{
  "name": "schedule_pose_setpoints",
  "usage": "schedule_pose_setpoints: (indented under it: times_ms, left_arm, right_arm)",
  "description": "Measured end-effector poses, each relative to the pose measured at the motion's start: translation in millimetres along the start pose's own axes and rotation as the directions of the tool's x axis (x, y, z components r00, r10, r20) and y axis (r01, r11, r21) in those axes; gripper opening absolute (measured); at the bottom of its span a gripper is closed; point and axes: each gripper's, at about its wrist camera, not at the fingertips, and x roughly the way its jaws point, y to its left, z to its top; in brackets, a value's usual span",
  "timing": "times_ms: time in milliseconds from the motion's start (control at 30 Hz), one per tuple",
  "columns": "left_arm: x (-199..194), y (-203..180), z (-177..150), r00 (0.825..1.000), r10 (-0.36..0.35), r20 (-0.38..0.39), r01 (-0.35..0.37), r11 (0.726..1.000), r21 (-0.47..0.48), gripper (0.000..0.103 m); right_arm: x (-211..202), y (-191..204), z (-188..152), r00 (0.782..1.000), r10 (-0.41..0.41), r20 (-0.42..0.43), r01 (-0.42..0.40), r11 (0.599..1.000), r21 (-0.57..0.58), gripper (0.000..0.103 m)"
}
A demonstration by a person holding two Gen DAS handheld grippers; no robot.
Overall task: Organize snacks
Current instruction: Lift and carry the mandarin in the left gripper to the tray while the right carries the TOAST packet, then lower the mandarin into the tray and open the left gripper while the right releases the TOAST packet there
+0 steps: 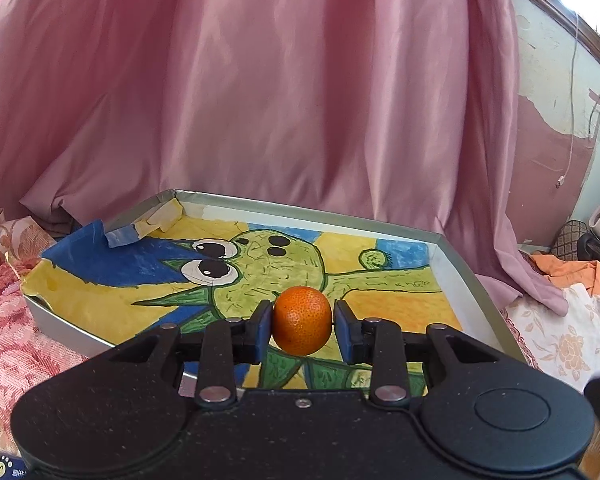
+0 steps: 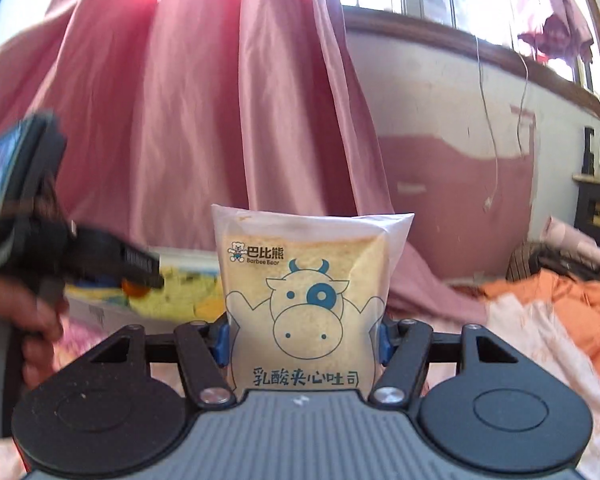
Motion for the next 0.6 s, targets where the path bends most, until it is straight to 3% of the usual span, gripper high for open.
schedule_pose_setpoints:
  times_ms: [267,367,600]
  left_arm:
    - [13,16,11,1.0,0.022,-0.015,-0.022,1.0,-0.005,0.035]
    - [19,23,14,0.999,0.03,-0.03,-0.031,0.999,-0.019,0.035]
    - [33,30,14,0.996,0.038,-0.082,-0.041,0.998,-0.039,0.035]
  right_arm:
    - [52,10,47,0.99,0.119,0.074,-0.119,0.993,-0.003,0.068]
    - [83,15,54,0.986,0.163,0.032,-0.163,0.987,-0.018,0.068]
    - [131,22,35,0.961,0.217,-0.171,-0.217,0.976,0.018,0.068]
